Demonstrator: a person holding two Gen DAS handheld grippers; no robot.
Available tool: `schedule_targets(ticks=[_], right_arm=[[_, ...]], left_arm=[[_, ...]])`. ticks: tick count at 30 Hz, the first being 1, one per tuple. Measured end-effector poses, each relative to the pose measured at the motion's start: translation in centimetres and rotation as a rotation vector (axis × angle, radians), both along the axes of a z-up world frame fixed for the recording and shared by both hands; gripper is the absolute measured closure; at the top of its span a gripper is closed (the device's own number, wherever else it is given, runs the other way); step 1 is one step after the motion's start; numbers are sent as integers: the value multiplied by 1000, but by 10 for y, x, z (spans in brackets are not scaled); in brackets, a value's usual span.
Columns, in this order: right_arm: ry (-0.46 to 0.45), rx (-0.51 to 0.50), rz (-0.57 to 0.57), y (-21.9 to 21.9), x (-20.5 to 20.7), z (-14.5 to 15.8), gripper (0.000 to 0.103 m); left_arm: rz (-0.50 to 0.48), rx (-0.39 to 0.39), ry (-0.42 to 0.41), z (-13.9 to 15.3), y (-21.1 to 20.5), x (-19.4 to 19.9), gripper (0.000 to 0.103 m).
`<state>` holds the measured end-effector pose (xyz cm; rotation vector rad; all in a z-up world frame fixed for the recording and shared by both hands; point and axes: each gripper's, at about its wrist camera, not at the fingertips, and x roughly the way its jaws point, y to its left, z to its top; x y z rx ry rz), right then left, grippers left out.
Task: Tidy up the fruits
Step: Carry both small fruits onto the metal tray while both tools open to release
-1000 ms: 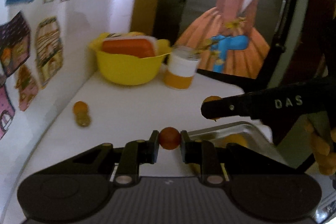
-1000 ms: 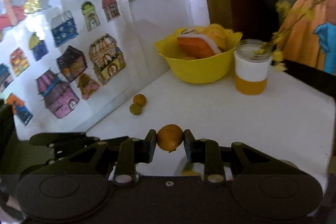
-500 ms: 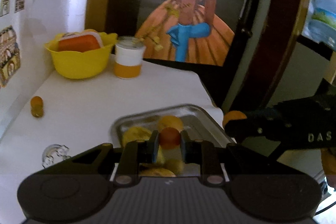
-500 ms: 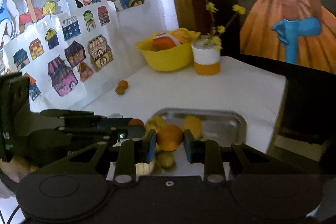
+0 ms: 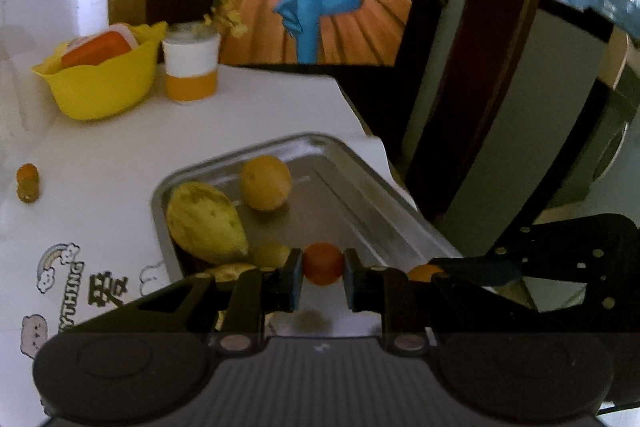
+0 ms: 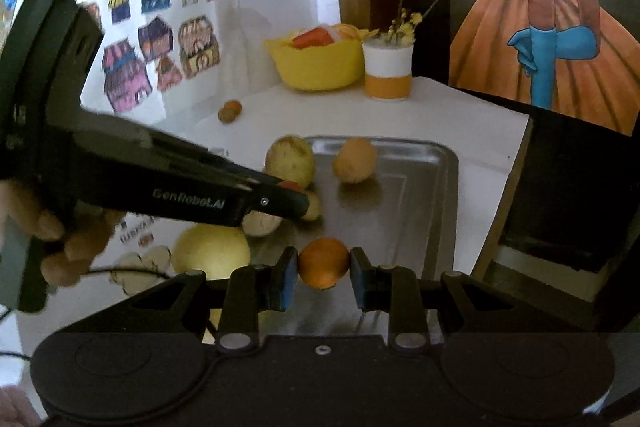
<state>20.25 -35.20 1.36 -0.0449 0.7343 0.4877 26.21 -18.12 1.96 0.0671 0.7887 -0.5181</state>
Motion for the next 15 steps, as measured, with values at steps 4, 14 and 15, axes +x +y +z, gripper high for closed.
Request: schedule_targets(ticks=[4, 14, 15], right_arm=[[4, -6, 2, 2, -2, -13, 73], [6, -12, 1, 2, -2, -26, 72], [6, -12, 0, 2, -2, -26, 72]], left_arm=[[-13, 30, 27, -7, -7, 1, 80], [-34, 111, 61, -17, -19, 5, 80], [-35, 118, 64, -18, -19, 5, 80]])
